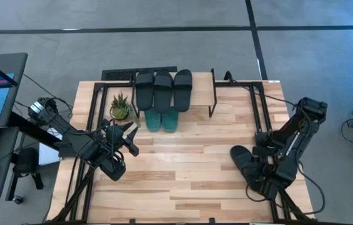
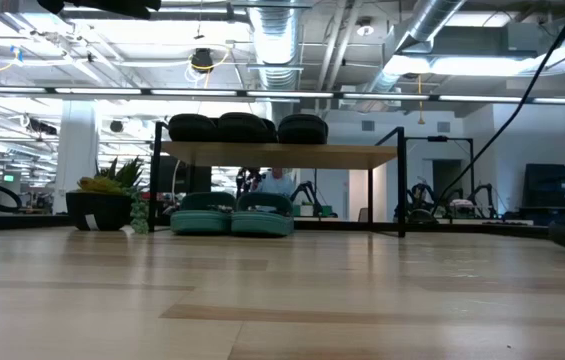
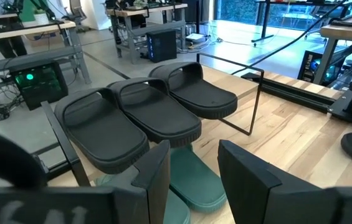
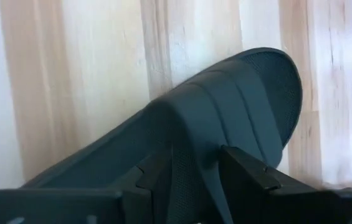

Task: Pick and place slides into the shelf
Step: Put the black slide on the shelf

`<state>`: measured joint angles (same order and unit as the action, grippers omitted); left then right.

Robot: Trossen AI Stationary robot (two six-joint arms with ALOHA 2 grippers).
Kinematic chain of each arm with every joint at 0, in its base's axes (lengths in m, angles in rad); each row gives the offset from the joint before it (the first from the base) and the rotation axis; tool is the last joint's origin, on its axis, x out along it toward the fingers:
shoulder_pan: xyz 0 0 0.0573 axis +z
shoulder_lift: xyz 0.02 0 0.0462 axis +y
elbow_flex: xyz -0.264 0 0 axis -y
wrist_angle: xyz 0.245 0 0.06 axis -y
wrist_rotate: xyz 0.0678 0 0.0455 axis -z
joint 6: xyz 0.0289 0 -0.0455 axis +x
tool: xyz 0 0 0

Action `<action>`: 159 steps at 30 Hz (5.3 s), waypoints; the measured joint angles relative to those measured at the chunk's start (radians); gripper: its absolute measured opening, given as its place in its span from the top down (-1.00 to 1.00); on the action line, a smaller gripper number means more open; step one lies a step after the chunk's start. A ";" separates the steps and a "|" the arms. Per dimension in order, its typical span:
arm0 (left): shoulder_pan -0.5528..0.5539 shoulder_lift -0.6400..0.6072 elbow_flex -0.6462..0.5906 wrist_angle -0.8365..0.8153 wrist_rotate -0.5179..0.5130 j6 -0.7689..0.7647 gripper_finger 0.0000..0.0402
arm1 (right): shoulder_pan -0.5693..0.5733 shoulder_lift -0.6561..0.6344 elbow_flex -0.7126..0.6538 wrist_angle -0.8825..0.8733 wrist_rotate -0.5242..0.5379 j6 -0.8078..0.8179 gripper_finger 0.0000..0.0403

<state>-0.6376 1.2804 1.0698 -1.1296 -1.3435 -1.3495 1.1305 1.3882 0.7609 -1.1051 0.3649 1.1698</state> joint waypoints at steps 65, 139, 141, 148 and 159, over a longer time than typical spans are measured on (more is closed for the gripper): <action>-0.001 0.000 0.000 0.021 0.037 0.059 0.38 | -0.399 0.154 0.186 -0.176 0.127 -0.052 1.00; -0.001 0.001 0.000 0.078 0.031 0.082 0.38 | -0.374 0.214 0.150 0.123 0.184 -0.592 0.52; -0.001 0.001 0.000 0.078 0.031 0.082 0.38 | -0.375 0.214 0.150 0.123 0.184 -0.610 0.52; -0.001 0.001 0.000 0.082 0.031 0.082 0.38 | -0.375 0.214 0.150 0.124 0.187 -0.621 0.55; -0.001 0.001 0.000 0.082 0.030 0.082 0.38 | -0.375 0.214 0.150 0.124 0.188 -0.615 0.93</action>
<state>-0.6388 1.2812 1.0698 -1.0477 -1.3139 -1.2675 0.7555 1.6020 0.9104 -0.9815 0.5529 0.5553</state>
